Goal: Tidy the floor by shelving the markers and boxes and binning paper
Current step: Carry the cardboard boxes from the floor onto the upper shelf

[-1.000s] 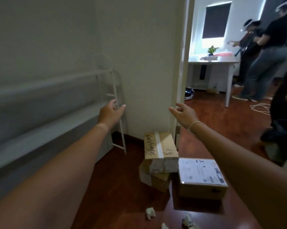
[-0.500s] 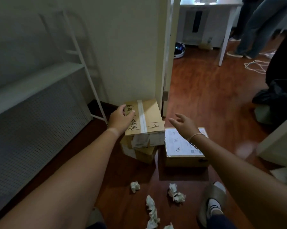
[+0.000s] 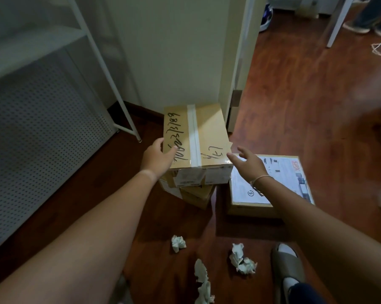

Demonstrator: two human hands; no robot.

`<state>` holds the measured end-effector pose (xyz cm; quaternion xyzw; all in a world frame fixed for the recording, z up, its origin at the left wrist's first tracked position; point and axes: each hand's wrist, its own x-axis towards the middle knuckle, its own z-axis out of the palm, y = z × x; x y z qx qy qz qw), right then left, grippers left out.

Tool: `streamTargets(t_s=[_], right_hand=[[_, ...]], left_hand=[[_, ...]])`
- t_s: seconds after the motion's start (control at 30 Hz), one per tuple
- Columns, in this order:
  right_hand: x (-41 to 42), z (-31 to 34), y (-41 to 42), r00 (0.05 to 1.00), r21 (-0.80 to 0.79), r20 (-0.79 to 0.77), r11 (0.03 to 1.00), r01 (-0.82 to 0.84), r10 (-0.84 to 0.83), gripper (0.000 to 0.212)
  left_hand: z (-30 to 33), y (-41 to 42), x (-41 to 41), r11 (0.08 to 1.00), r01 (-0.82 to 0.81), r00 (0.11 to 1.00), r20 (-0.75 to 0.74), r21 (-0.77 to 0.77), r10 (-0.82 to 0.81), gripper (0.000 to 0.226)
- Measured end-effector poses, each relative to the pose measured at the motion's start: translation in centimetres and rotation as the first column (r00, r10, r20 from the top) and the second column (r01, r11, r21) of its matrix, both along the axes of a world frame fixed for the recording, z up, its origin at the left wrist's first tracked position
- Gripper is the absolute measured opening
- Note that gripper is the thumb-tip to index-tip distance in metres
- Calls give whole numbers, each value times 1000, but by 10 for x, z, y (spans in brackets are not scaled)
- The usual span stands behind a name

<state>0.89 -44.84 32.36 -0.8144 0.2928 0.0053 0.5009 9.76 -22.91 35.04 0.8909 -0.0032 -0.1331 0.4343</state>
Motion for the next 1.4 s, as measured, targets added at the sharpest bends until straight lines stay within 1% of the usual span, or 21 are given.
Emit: streamTargets(t_s=[0.27, 0.37, 0.43, 0.5, 0.57, 0.63, 0.73, 0.87, 0.93, 1.07, 1.17, 1.27, 1.37, 1.4], right_hand=[[81, -56, -28, 1000, 27, 4, 999, 17, -17, 73], [106, -78, -38, 1000, 83, -14, 996, 24, -23, 74], [119, -91, -41, 999, 136, -31, 991, 0, 4, 69], [130, -101, -42, 999, 180, -32, 984, -14, 20, 58], [134, -106, -42, 1000, 229, -18, 973, 7, -3, 48], [139, -113, -44, 999, 276, -29, 961, 29, -22, 48], [140, -119, -46, 999, 294, -45, 955, 32, -19, 50], [133, -111, -42, 997, 335, -75, 942, 13, 13, 53], [125, -101, -35, 997, 372, -70, 928, 1, 27, 51], [109, -59, -11, 996, 419, -24, 906, -65, 83, 44], [103, -3, 15, 991, 437, 46, 889, -132, 125, 39], [99, 65, 42, 968, 470, 141, 847, -249, 206, 37], [94, 134, 68, 931, 491, 236, 793, -361, 278, 37], [90, 160, 78, 906, 483, 287, 770, -417, 311, 37]], left_hand=[[-69, -5, 71, 987, -155, 982, -115, -33, 150, 66], [-94, -12, 92, 979, -191, 965, -194, -72, 174, 68], [-109, -15, 101, 972, -214, 951, -249, -99, 184, 70], [-120, -18, 108, 966, -220, 937, -304, -138, 170, 65], [-126, -22, 110, 959, -207, 931, -340, -195, 132, 57], [-132, -25, 115, 945, -225, 922, -366, -239, 127, 58], [-136, -26, 119, 923, -246, 912, -394, -297, 116, 59], [-125, -19, 112, 921, -248, 898, -429, -301, 102, 53], [-111, -12, 105, 919, -265, 890, -440, -292, 117, 47], [-57, 15, 86, 920, -274, 895, -424, -281, 137, 36], [9, 46, 67, 904, -294, 915, -364, -309, 173, 33], [81, 80, 43, 889, -297, 937, -284, -347, 203, 32], [156, 115, 16, 882, -315, 945, -206, -350, 256, 31], [184, 129, 3, 880, -315, 948, -163, -355, 273, 31]])
